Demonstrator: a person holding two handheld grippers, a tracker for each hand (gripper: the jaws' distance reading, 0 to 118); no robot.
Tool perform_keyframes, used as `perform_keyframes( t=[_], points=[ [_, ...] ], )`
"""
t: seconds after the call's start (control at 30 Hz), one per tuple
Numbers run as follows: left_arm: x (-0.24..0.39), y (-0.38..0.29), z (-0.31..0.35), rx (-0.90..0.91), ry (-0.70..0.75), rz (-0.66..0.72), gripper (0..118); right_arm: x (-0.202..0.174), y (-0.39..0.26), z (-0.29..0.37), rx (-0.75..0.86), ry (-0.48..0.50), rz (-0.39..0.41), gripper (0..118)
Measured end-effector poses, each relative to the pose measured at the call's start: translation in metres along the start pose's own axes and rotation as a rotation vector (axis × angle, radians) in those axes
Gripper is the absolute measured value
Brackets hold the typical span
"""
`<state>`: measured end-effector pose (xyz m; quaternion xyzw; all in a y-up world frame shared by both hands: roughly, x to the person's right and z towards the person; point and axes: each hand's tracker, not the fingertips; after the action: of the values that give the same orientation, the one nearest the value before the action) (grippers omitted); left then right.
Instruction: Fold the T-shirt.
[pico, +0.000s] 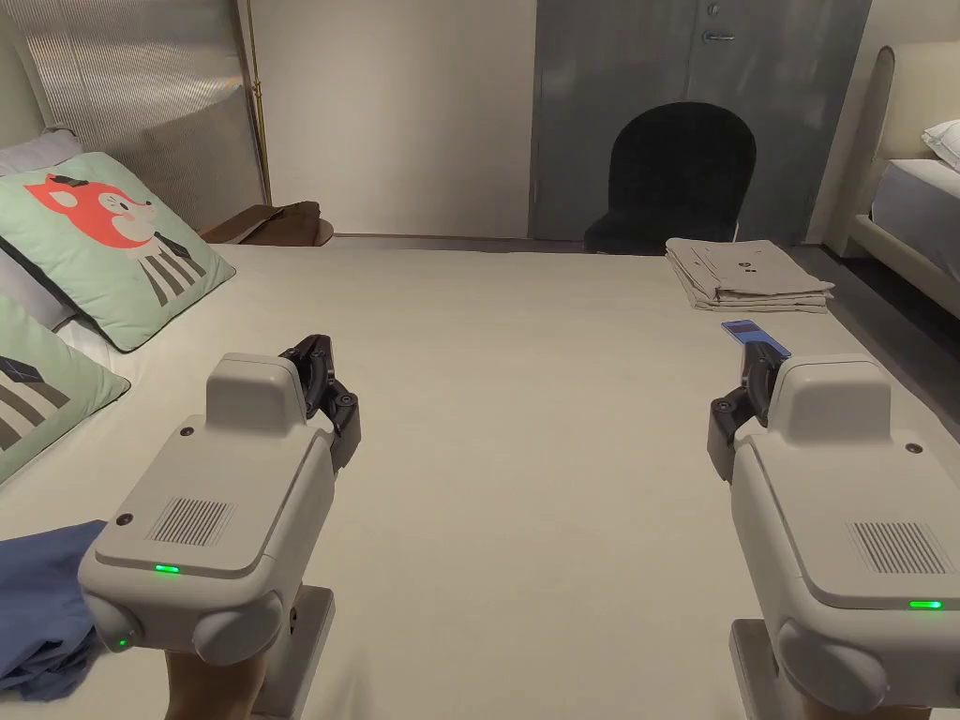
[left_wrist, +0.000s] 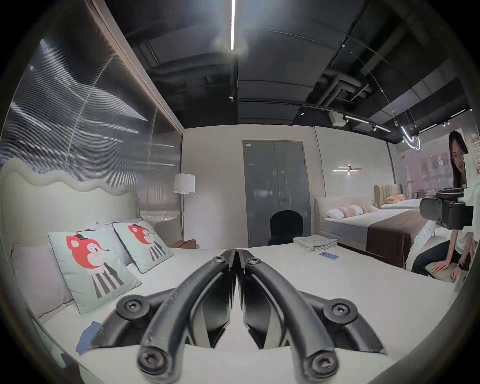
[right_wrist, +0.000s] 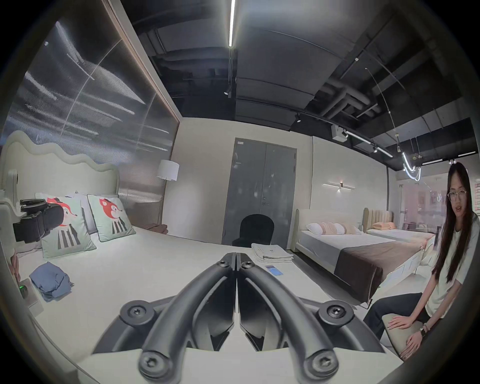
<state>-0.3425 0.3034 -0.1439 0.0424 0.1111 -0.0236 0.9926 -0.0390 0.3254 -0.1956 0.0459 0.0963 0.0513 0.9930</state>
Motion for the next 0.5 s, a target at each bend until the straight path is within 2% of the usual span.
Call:
perform_keyframes(
  t=[0.5],
  points=[
    [-0.0026, 0.0001, 0.0012, -0.004, -0.004, -0.019, 0, -0.0028, -0.0014, -0.0006, -0.01, -0.001, 0.01, 0]
  ],
)
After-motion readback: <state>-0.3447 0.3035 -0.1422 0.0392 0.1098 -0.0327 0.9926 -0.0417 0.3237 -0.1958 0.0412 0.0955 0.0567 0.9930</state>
